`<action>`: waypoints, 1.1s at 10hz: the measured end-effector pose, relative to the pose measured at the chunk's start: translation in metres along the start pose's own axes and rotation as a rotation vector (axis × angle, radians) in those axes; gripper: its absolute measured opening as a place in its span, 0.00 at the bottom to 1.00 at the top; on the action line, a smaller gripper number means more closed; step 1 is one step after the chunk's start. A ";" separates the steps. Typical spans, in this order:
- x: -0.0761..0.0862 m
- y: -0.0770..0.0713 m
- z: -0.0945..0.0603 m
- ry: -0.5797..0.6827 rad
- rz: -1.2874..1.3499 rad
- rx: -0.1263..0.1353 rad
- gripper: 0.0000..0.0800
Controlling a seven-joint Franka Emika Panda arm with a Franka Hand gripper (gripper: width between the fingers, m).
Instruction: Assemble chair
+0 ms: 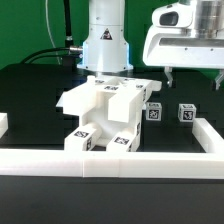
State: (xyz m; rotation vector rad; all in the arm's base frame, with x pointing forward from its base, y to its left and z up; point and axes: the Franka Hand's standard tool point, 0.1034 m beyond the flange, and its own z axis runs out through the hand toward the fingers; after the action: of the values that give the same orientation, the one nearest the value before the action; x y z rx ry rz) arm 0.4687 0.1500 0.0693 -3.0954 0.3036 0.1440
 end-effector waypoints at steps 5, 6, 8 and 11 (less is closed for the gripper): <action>-0.007 -0.003 0.012 0.037 0.031 -0.002 0.81; -0.006 -0.003 0.018 0.047 0.030 -0.005 0.81; -0.008 -0.003 0.026 0.049 0.032 -0.013 0.81; -0.008 -0.002 0.028 0.050 0.034 -0.014 0.81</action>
Offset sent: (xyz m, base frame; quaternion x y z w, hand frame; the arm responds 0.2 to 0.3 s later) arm -0.0146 0.0037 -0.0103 -0.0139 0.0370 0.0480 0.9981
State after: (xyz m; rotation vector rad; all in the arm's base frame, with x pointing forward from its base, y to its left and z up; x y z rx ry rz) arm 0.4586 0.1548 0.0423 -3.1125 0.3582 0.0694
